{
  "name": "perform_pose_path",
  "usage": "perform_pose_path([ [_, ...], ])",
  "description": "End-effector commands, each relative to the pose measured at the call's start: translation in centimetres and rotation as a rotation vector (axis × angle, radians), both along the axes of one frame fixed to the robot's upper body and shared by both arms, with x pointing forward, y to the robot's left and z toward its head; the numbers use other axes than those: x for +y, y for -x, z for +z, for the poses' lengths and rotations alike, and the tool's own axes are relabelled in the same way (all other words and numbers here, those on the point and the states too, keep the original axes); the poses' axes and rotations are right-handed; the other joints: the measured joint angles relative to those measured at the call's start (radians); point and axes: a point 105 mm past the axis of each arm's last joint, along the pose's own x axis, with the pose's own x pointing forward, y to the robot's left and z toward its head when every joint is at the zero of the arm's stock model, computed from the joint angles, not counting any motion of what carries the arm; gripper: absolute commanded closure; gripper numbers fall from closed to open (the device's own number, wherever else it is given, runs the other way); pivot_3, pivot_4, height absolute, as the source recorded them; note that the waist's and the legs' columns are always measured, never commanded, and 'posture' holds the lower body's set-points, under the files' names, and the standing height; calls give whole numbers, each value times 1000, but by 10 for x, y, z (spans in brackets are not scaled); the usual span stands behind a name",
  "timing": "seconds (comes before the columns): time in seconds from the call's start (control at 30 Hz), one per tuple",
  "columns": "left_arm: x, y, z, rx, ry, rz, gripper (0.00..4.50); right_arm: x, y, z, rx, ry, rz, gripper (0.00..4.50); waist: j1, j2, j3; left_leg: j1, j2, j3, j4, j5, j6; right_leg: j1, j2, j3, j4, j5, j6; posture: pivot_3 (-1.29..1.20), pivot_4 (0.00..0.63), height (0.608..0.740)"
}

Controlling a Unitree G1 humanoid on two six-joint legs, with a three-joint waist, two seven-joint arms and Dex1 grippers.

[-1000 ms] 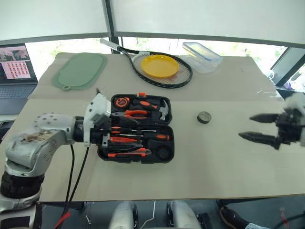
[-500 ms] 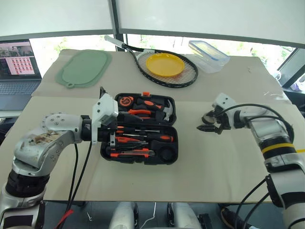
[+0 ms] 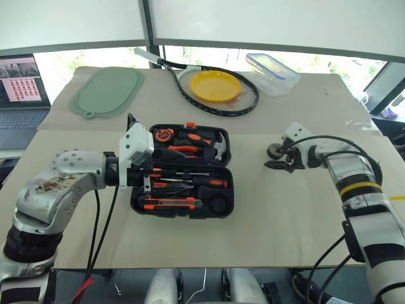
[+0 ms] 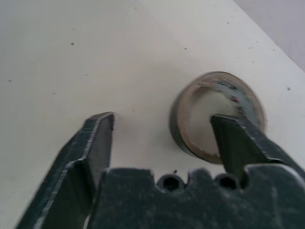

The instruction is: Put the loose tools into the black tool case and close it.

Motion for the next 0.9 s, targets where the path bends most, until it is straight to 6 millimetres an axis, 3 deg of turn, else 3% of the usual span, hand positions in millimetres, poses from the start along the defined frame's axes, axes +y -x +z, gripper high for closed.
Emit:
perform_pose_path([
  [0.03,0,-1,9,-55,-7,-10,0,-2,1,-1,-8,-16,-11,2702,0,0,0,0,0,0,0,0,0,0,0,0,0,0,0,0,150,738],
  [0.2,-2,-1,8,-54,-8,-22,0,-8,7,2,-22,-5,-3,4458,1,0,0,0,0,0,0,0,0,1,0,0,0,0,0,0,150,738],
  [0.4,-1,4,0,-28,-38,-47,0,5,23,34,-35,-135,85,4486,4,1,0,-1,0,0,-1,0,0,0,-1,-1,-1,0,0,0,150,738],
  [0.43,0,6,-4,-20,-54,-50,0,22,32,47,-47,-199,157,4486,2,1,0,-1,0,0,-1,0,0,0,-1,-1,-2,0,0,0,150,738],
  [0.5,2,8,-13,5,-77,-52,0,79,80,68,-24,-314,448,4486,-1,2,1,-1,0,0,-3,0,0,-1,0,0,-2,0,0,0,150,738],
  [0.53,3,9,-16,14,-84,-52,0,97,102,71,-2,-335,551,4486,-2,2,1,0,1,-1,-4,0,0,-1,1,0,-2,0,0,0,150,738],
  [0.63,10,13,-19,29,-123,-60,0,128,133,60,9,-271,690,4486,-1,3,1,0,3,-3,-5,-1,0,-2,3,-1,-2,-1,-2,0,150,738],
  [0.73,18,21,-22,65,-162,-73,0,147,148,50,17,-225,780,4486,4,3,1,0,1,-2,-5,-2,3,-1,1,-3,-2,-1,-2,0,150,738],
  [0.9,28,35,-27,102,-225,-90,0,150,152,25,37,-85,874,4486,20,3,1,0,0,-1,-2,-3,5,0,-1,-3,-2,0,0,0,150,738],
])
